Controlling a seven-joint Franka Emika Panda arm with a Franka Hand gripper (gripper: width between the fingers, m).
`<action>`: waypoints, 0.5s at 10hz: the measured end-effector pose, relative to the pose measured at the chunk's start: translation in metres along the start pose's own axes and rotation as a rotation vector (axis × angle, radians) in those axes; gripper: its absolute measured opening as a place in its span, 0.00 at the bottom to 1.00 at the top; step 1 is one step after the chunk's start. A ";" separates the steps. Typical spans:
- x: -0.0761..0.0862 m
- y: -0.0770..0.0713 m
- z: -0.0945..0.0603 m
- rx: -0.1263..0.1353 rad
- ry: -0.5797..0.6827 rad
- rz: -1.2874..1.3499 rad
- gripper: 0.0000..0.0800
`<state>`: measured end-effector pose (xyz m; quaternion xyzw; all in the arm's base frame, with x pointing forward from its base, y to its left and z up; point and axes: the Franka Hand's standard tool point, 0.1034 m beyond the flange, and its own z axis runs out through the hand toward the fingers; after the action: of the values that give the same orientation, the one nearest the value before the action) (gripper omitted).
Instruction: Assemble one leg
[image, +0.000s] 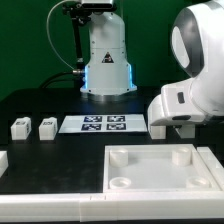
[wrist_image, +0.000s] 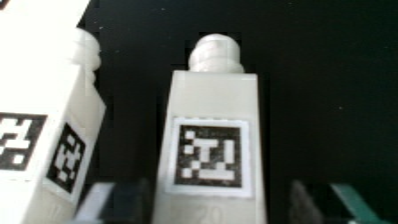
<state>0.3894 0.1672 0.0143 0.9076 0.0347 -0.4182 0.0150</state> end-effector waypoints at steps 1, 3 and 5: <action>0.000 0.000 0.000 0.000 0.000 0.000 0.36; 0.000 0.000 0.000 0.000 0.000 0.000 0.36; 0.000 0.000 0.000 0.000 0.000 0.000 0.36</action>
Offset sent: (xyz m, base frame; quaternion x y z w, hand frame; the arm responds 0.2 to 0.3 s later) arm 0.0000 0.0000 0.0000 0.0000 0.0000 0.0000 1.0000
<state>0.3894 0.1672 0.0144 0.9075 0.0349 -0.4182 0.0149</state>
